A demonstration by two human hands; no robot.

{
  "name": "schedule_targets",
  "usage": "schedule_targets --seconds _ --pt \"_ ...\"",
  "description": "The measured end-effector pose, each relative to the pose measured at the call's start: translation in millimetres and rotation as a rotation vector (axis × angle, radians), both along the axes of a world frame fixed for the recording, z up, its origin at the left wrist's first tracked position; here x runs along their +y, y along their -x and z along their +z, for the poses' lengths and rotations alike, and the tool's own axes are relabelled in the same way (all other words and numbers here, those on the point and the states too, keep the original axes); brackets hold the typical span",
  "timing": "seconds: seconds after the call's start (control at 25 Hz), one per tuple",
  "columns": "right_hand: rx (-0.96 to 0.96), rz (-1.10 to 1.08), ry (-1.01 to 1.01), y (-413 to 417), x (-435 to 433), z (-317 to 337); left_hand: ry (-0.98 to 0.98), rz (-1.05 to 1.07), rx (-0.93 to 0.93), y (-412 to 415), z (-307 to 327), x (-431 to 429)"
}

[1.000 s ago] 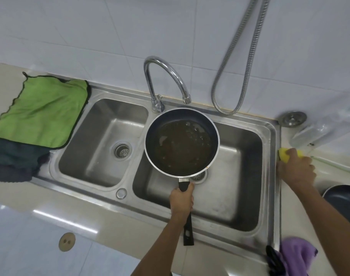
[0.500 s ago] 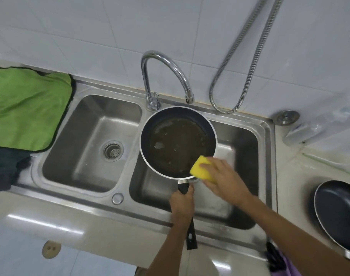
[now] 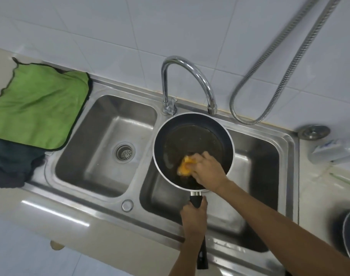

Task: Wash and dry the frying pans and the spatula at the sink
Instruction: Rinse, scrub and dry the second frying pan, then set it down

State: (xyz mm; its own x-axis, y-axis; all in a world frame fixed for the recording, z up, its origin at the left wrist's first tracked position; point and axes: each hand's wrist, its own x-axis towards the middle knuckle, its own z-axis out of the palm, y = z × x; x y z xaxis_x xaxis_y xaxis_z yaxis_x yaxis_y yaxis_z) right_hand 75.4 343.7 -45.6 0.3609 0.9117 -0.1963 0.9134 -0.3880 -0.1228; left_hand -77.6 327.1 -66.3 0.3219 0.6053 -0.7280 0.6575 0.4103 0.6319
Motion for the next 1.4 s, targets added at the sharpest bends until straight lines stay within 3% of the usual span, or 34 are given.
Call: schedule_targets --seconds 0.2,0.4,0.56,0.68,0.8,0.92,1.04,1.2,1.28,1.4 --pt "-0.144 -0.161 0.047 -52.7 39.1 -2.0 -0.037 -0.017 0.035 0.6 -2.8 0.0" --pt "-0.059 -0.113 0.049 -21.4 -27.9 -5.8 -0.044 -0.009 0.019 1.5 -4.8 0.3" --pt "0.086 -0.084 0.057 20.4 2.9 -13.5 -0.016 -0.010 0.018 1.4 -5.0 0.1" --pt "0.083 -0.182 0.078 -16.2 53.2 -1.1 -0.050 -0.004 0.034 0.7 -5.0 -1.1" --pt "0.063 -0.287 0.137 -48.6 30.1 -0.7 -0.061 -0.006 0.039 1.1 -6.3 -1.4" --pt "0.085 -0.265 0.064 -14.7 -19.7 -2.6 -0.088 -0.037 0.050 1.5 -8.7 -0.4" --pt "0.141 -0.217 0.038 18.0 -3.1 -14.0 -0.074 -0.048 0.042 0.7 -5.3 0.4" --pt "0.132 -0.325 0.100 -36.2 42.3 -8.7 -0.065 -0.023 0.060 -0.6 -5.2 -0.6" --pt "0.117 -0.383 0.100 -40.3 13.5 -10.8 -0.058 -0.018 0.054 0.8 -5.5 -1.3" --pt "0.103 -0.291 0.046 13.3 -27.0 -17.3 -0.062 -0.038 0.052 1.0 -4.9 -1.8"
